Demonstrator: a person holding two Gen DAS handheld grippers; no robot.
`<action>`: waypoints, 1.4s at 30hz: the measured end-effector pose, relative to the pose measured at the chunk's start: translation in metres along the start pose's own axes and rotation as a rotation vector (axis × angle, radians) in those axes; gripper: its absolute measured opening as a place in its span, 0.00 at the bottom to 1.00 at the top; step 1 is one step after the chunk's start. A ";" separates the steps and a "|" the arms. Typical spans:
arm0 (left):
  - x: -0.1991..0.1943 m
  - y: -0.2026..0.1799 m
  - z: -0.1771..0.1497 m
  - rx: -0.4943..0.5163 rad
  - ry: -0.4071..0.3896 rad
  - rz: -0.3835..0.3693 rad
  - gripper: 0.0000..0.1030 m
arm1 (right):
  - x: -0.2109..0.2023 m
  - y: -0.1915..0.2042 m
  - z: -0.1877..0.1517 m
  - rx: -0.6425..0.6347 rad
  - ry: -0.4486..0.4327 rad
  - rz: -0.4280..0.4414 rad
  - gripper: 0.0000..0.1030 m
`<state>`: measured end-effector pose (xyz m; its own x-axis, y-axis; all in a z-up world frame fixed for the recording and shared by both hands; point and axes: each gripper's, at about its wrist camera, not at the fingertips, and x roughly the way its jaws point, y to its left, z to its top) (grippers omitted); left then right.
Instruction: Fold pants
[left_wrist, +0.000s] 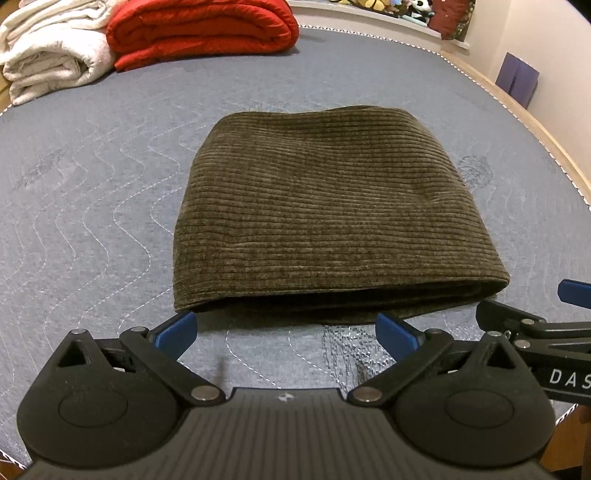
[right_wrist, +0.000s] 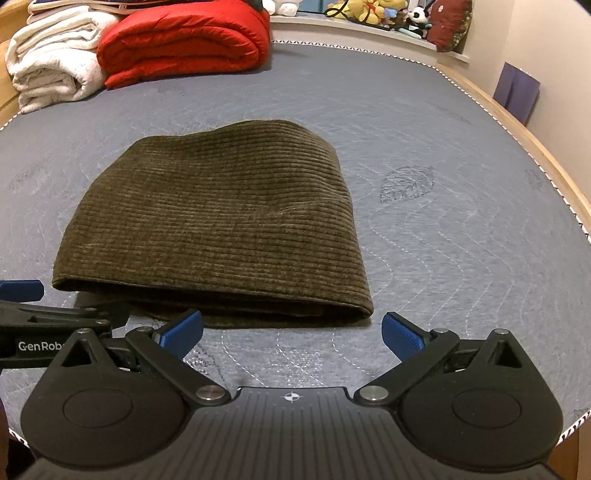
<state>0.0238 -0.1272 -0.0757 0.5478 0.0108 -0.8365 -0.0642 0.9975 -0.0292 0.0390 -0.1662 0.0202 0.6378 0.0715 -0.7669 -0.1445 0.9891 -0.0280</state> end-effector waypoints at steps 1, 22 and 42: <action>0.000 0.000 0.000 0.000 0.000 0.000 1.00 | 0.000 0.000 0.000 0.001 -0.001 0.000 0.99; -0.005 0.003 -0.001 0.002 -0.018 0.001 1.00 | 0.000 -0.001 -0.001 0.017 -0.001 -0.001 0.99; -0.004 0.005 0.000 0.007 -0.018 0.002 1.00 | 0.002 -0.001 -0.001 0.032 0.010 0.004 0.99</action>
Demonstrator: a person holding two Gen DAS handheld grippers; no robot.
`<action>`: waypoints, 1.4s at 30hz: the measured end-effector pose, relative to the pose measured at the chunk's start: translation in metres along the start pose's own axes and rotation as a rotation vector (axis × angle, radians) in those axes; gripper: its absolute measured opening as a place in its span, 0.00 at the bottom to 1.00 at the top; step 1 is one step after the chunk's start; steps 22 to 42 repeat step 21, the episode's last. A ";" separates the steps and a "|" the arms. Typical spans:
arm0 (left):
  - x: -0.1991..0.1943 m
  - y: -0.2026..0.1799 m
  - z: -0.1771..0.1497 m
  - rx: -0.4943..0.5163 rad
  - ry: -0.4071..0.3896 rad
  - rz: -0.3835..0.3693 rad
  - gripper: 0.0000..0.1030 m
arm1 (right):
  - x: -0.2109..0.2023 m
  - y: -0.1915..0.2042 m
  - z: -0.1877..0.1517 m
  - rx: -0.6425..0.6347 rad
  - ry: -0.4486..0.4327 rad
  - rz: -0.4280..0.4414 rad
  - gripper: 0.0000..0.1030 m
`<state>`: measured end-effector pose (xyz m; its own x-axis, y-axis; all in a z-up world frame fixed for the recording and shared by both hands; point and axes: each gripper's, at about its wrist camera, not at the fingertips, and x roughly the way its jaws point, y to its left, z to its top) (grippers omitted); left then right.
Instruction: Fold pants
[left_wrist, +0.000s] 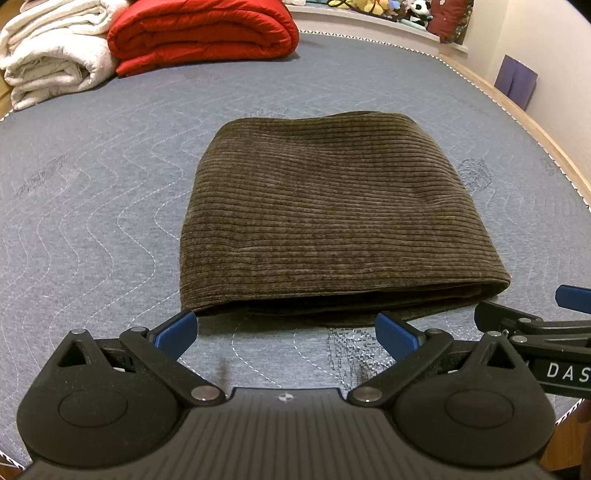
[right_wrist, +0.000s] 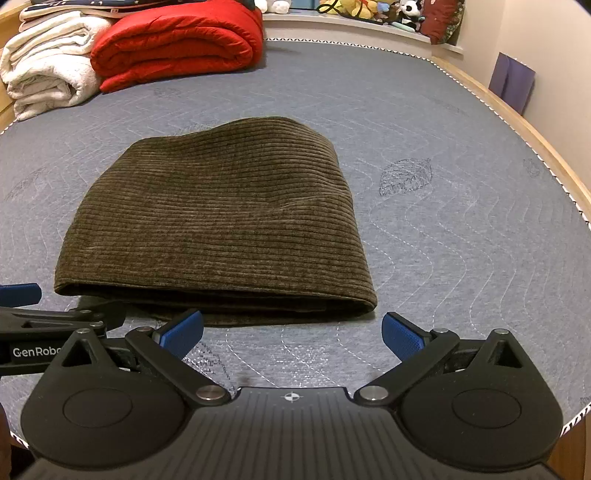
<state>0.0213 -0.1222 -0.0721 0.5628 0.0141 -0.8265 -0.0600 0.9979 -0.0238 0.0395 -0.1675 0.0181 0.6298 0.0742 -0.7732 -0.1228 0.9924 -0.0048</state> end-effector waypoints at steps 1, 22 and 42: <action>0.000 0.000 0.000 0.001 -0.001 0.000 1.00 | 0.000 0.000 0.000 0.000 0.000 0.000 0.99; -0.001 0.000 -0.002 0.012 -0.014 0.002 1.00 | 0.000 0.001 -0.001 0.015 0.007 0.002 0.99; -0.001 0.000 -0.002 0.012 -0.014 0.002 1.00 | 0.000 0.001 -0.001 0.015 0.007 0.002 0.99</action>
